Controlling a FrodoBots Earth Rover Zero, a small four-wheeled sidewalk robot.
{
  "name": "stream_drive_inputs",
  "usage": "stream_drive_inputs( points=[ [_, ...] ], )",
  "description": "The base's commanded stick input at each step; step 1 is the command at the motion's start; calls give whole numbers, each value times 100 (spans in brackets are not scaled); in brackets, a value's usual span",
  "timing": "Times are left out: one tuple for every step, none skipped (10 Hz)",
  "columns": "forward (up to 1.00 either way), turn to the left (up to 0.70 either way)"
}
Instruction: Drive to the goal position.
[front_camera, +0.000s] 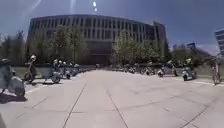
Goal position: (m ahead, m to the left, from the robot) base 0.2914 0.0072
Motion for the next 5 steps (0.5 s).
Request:
stream_drive_inputs(
  points=[
    [55, 0],
    [54, 0],
    [54, 0],
    [55, 0],
    [54, 0]
  ],
)
